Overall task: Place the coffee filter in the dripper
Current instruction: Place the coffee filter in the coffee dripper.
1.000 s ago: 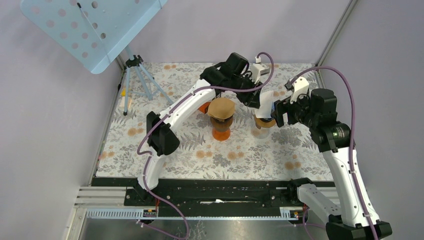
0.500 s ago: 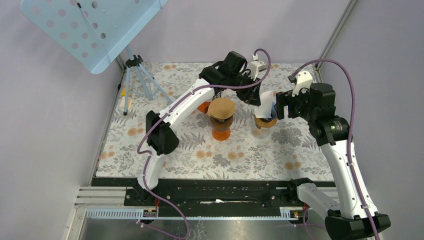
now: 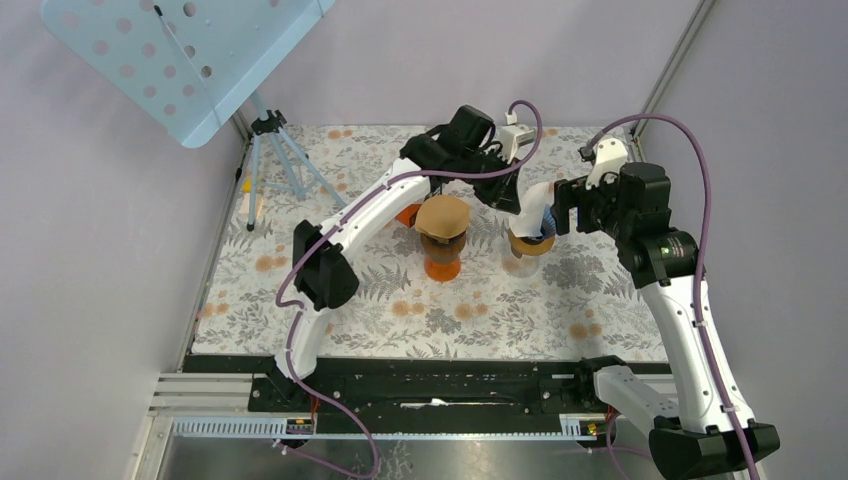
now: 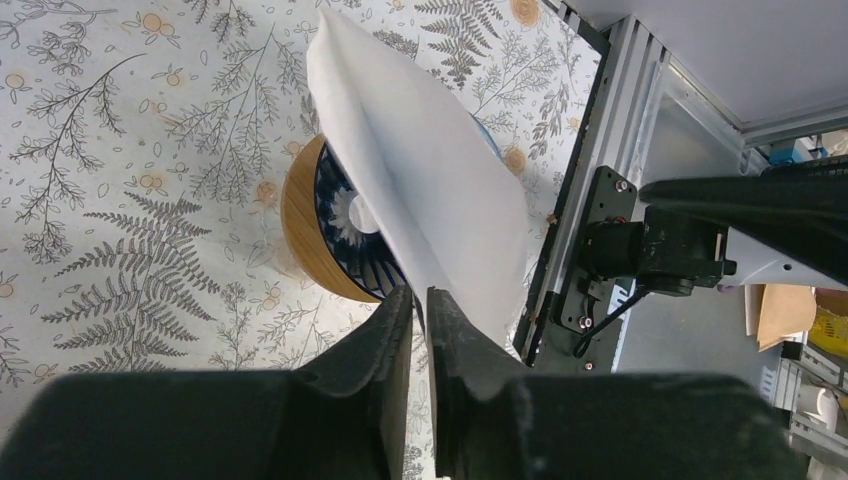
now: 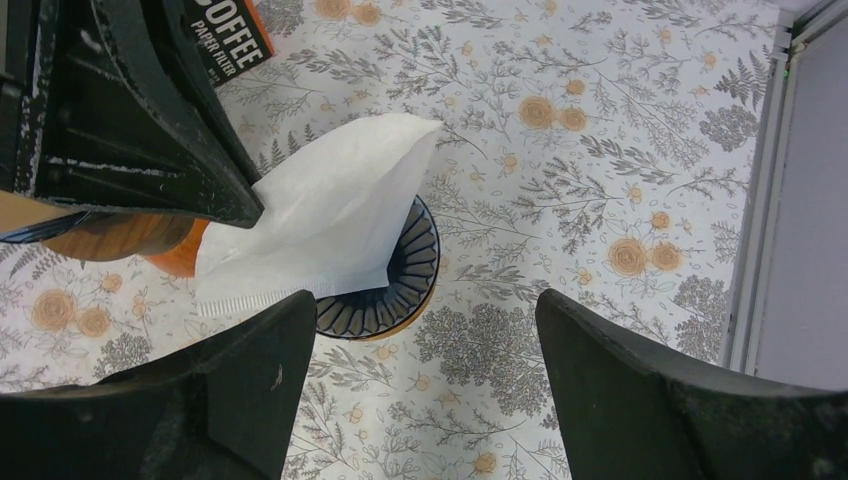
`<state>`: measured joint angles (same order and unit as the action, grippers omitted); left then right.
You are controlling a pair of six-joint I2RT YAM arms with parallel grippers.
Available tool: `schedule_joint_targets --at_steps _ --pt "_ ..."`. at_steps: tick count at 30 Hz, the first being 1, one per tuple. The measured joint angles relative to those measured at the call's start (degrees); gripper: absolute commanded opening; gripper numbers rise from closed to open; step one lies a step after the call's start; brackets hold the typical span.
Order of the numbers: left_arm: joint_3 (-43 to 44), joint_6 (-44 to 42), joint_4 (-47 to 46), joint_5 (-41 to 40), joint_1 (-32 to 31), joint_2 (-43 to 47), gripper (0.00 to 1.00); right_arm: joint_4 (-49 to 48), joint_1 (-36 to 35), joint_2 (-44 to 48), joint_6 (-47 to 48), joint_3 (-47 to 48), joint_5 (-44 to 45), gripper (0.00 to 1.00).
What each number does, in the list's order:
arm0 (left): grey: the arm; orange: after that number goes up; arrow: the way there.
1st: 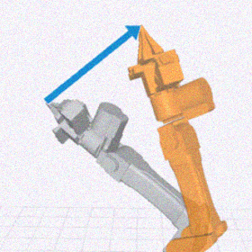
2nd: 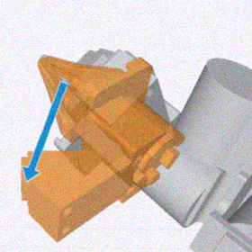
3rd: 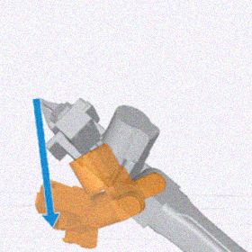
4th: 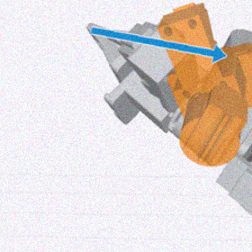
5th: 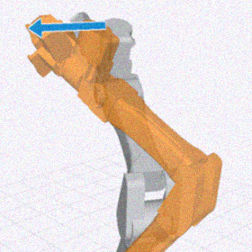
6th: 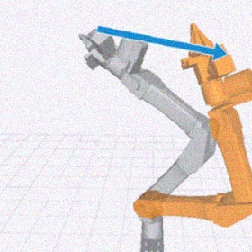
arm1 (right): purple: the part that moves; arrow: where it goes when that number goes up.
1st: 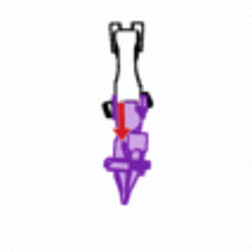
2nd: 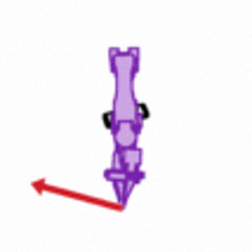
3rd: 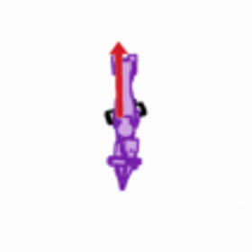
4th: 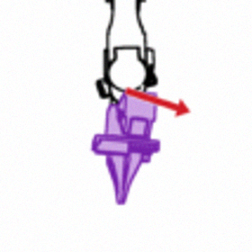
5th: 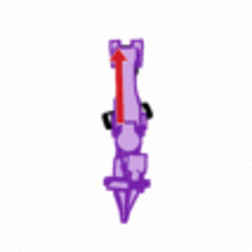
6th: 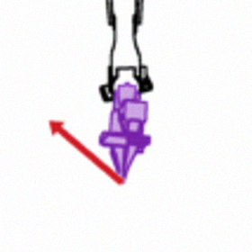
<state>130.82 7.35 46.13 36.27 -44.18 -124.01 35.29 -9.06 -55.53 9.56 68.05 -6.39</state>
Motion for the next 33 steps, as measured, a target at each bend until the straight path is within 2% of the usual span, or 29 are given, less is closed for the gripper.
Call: schedule_joint_targets --at_steps 5,15,24,33 --pt "-0.15 -0.96 0.07 0.07 -0.02 -0.37 0.0 -0.04 1.05 -0.9 -1.31 1.2 0.85 0.87" --pt "-0.94 -10.58 0.59 0.79 -0.85 -0.35 0.0 0.15 3.93 -2.51 -4.46 1.66 -0.37 0.88" --pt "6.03 -18.45 4.07 2.45 -1.09 -0.37 0.0 0.5 4.79 -2.58 -5.33 3.48 -1.4 0.88" --pt "7.26 -23.58 8.04 3.67 -1.11 -0.37 0.0 1.7 5.05 -2.58 -5.33 3.48 -3.06 0.88"
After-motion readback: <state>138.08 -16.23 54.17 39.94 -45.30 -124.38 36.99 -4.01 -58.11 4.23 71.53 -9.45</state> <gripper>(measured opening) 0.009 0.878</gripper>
